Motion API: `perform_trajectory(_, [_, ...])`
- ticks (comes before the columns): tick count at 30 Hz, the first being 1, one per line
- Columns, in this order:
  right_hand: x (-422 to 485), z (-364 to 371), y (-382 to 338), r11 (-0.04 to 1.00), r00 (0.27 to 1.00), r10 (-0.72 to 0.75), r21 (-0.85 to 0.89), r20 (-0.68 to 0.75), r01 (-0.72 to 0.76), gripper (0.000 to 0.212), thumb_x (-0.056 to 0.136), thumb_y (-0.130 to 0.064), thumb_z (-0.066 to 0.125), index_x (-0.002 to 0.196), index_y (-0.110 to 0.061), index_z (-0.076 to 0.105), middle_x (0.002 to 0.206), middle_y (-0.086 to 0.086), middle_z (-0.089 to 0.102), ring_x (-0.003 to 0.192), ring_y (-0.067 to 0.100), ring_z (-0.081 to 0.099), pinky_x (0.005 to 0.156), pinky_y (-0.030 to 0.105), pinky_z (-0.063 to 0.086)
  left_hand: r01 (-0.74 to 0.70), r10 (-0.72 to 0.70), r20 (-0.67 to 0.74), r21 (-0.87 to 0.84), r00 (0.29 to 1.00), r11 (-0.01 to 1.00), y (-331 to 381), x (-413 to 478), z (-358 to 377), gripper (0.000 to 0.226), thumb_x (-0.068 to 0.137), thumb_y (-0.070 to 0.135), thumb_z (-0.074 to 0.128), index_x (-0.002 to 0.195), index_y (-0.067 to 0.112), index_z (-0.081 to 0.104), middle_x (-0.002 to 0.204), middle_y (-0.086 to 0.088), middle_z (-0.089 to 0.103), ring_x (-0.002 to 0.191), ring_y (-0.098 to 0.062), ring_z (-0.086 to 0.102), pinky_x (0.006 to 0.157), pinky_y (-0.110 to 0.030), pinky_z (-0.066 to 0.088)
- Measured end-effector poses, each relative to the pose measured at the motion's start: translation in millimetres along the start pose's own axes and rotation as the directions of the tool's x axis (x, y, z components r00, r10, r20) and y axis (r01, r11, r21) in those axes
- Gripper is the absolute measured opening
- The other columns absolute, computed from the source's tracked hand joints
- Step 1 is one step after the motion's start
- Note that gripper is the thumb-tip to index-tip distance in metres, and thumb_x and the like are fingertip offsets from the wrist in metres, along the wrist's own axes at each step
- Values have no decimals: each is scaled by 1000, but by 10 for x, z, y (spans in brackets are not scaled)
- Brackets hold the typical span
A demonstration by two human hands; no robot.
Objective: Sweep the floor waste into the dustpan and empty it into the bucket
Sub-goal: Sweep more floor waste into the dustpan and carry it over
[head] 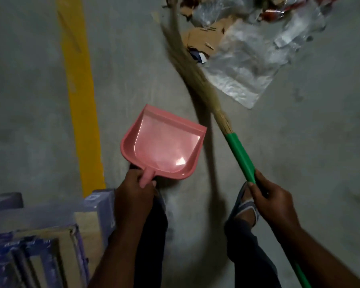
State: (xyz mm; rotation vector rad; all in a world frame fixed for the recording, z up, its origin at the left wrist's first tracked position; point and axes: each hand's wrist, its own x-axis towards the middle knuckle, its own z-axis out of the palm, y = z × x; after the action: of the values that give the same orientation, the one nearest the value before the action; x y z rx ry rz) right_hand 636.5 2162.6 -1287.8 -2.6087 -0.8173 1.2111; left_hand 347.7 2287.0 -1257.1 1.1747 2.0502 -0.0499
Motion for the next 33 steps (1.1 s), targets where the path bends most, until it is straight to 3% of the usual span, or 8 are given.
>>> perform_trajectory(5, [-33,-197,120,970,968,-241,5,-66,242,48,85,-51,58,132,-39,54,82,-8,68,74,6,63,67,17,48,-46,46,-22,-21,999,999,143,43,110,24,78,23,78,97,24,64,87,-6,72,82,-31,66,68,-36,50])
perform_trajectory(9, [336,-524,-92,882,874,-466,-141,-135,449,46,86,-40,65,129,-24,65,83,-4,67,69,9,62,65,20,46,-67,67,1,-31,998,997,238,80,181,26,78,25,79,101,26,66,90,-6,72,84,-31,66,67,-33,46])
perform_trajectory(11, [668,-722,-202,847,839,-516,-248,-171,470,43,86,-37,72,127,-23,67,84,3,69,70,18,65,66,25,48,-89,89,-5,-27,996,996,297,104,181,25,79,23,79,101,25,66,89,-5,71,81,-29,64,65,-30,40])
perform_trajectory(17, [1508,-1279,-301,849,885,-409,-448,-223,280,49,82,-34,73,130,-32,63,84,15,66,73,39,65,64,37,49,-135,133,-44,-49,990,990,442,194,214,24,78,22,80,97,26,66,84,0,69,76,-25,61,64,-30,40])
perform_trajectory(21, [1432,-1383,2,799,923,-372,-541,-104,261,55,79,-30,78,131,-33,62,85,13,65,68,38,66,61,37,52,-155,154,-27,-35,988,987,472,228,226,25,78,23,80,98,27,66,86,1,70,79,-27,63,65,-31,42])
perform_trajectory(25, [1099,-1353,394,806,926,-375,-510,-49,300,55,77,-32,78,130,-36,62,87,6,65,63,35,65,54,38,52,-175,175,-35,3,984,985,448,294,226,26,76,23,81,98,27,66,88,-2,70,80,-29,64,64,-30,39])
perform_trajectory(29, [915,-1361,558,831,901,-419,-448,-113,330,44,89,-50,58,132,-39,59,90,3,63,62,33,62,53,37,52,-138,140,-33,33,990,990,362,366,214,24,78,25,79,97,26,66,87,-4,71,82,-31,65,66,-34,46])
perform_trajectory(33, [1114,-1440,492,847,882,-424,-434,-205,306,49,88,-49,63,131,-60,42,95,8,65,68,35,64,57,38,53,-111,114,-13,140,993,984,164,453,222,21,81,25,75,98,23,64,91,-8,72,86,-34,64,69,-37,49])
